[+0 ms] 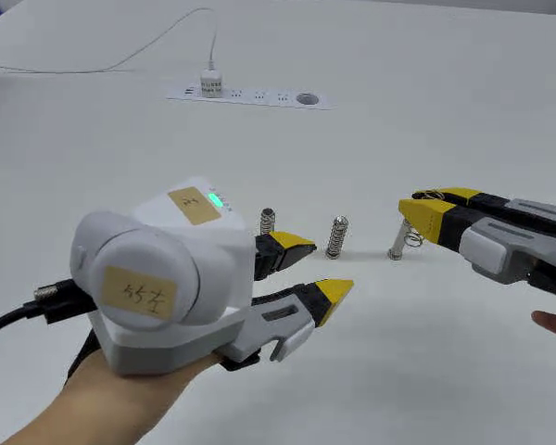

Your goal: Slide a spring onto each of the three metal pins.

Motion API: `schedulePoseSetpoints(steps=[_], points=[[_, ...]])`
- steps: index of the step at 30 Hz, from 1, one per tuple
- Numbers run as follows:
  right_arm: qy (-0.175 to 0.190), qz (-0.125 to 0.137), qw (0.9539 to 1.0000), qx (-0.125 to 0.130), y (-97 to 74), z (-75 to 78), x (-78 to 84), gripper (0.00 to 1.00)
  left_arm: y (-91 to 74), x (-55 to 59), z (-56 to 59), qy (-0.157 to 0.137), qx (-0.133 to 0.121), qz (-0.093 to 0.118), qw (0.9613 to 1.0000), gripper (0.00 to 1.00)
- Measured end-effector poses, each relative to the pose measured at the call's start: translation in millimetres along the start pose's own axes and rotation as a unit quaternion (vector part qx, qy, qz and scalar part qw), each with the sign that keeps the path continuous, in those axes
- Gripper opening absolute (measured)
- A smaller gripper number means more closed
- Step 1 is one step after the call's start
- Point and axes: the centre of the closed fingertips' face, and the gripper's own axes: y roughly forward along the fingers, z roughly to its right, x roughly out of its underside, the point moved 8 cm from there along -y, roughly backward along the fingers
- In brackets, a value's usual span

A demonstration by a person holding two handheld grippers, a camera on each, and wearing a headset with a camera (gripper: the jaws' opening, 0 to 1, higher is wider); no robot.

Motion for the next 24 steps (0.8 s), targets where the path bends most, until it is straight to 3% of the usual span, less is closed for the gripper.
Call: schedulePoseSetpoints(steps=[5, 15, 24], points=[[0.010, 0.006, 0.9998, 0.014, 4.1, 11.8, -1.1, 0.12, -5.5, 2.5, -5.6, -0.017, -0.020, 0.008, 0.9996, 0.35], [0.040, 0.013, 0.9987, 0.028, 15.0, 32.7, -2.2, 0.12, -7.3, 9.4, -10.7, -0.024, -0.038, -0.010, 0.9989, 0.43], [0.033, 0.005, 0.9987, 0.038, 27.4, 45.2, 2.9, 0.12, -9.6, 15.2, -15.3, -0.033, -0.059, -0.023, 0.9974, 0.51]])
